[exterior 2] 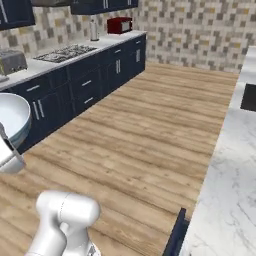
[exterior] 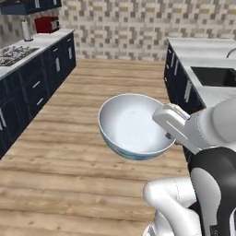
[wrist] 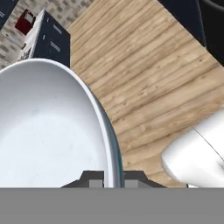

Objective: Pick up the bowls from the cabinet and place each bowl in front of a stool on the dining counter.

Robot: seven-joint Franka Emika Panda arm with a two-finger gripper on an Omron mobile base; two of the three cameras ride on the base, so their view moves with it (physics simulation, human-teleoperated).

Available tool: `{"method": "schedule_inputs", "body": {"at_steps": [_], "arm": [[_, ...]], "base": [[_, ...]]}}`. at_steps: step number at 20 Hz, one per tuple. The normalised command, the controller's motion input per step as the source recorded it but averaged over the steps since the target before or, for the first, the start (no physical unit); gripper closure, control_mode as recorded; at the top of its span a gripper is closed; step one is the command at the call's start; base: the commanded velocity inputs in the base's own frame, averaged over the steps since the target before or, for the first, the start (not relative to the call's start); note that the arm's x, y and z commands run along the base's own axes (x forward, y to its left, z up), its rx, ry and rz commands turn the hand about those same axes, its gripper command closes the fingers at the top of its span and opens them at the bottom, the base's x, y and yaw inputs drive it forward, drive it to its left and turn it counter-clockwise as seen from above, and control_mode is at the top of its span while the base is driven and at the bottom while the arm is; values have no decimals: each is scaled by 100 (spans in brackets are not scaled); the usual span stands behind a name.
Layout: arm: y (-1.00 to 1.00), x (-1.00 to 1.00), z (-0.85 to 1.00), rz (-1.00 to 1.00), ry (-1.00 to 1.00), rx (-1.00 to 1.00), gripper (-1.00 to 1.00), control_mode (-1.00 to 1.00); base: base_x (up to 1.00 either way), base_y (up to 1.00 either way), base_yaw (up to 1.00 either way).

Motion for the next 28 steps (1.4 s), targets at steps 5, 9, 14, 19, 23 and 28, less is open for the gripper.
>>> {"method": "schedule_inputs", "body": {"at_steps": [5,9,14,19,23,28], "arm": [[0,0,0,0,0,0,100,100],[0,0,0,0,0,0,100,100],[0,0,0,0,0,0,100,100],[0,0,0,0,0,0,100,100],[0,0,0,0,0,0,100,100],[0,0,0,0,0,0,100,100]], "base": [[98,7,-51],[100,16,-41],[100,0,-32],[100,-19,-13],[100,41,-31],[100,96,-30]]}}
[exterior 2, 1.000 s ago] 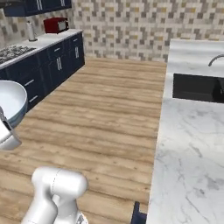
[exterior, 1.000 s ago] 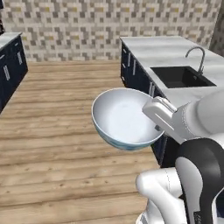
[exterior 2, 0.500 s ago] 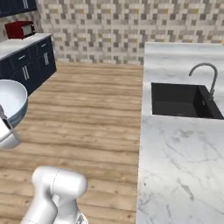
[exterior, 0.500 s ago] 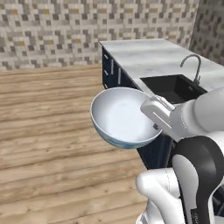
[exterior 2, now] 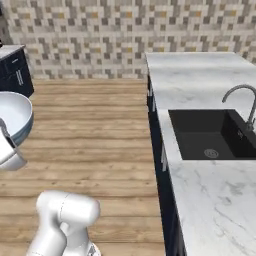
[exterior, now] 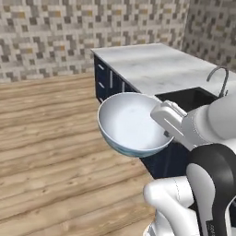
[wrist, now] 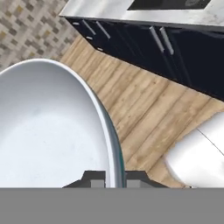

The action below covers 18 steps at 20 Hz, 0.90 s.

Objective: Pick up the bowls from the cabinet and place each bowl in front of a stool on the dining counter.

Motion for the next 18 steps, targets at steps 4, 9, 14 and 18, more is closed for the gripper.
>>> {"method": "schedule_inputs", "body": {"at_steps": [4,9,14,18], "arm": [[0,0,0,0,0,0,100,100],[0,0,0,0,0,0,100,100],[0,0,0,0,0,0,100,100],[0,0,0,0,0,0,100,100]], "base": [[100,100,-28],[100,80,-40],[100,72,-44],[100,88,-44]]}}
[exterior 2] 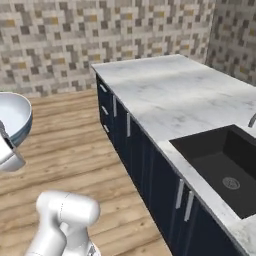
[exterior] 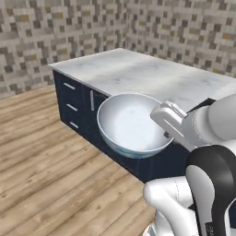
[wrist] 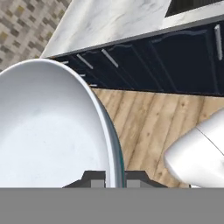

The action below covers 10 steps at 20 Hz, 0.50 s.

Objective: Pick up the bowls from the cabinet and place each bowl in front of a stool on the dining counter.

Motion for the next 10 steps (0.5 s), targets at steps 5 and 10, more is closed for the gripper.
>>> {"method": "schedule_inputs", "body": {"at_steps": [5,10], "arm": [[0,0,0,0,0,0,100,100],[0,0,0,0,0,0,100,100]], "base": [[100,100,-38],[100,100,-33]]}}
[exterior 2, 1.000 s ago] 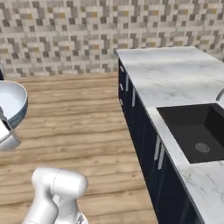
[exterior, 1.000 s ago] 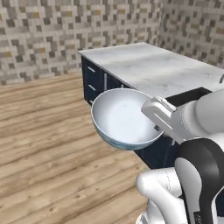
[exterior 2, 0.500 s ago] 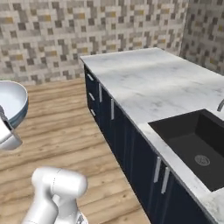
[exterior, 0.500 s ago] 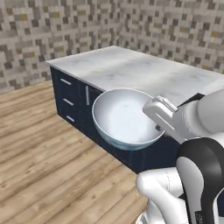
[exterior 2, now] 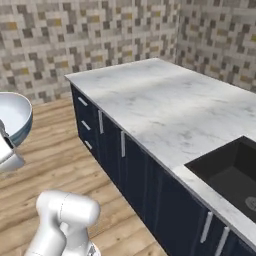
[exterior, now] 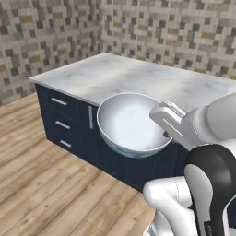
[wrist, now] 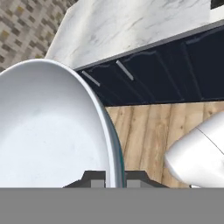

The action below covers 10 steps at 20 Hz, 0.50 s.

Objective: Pick up the bowls from the cabinet and place each bowl in front of a stool on the dining counter.

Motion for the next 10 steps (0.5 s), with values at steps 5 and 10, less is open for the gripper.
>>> {"method": "schedule_inputs", "body": {"at_steps": [5,10], "arm": [[0,0,0,0,0,0,100,100],[0,0,0,0,0,0,100,100]], "base": [[100,100,-30],[100,100,-24]]}}
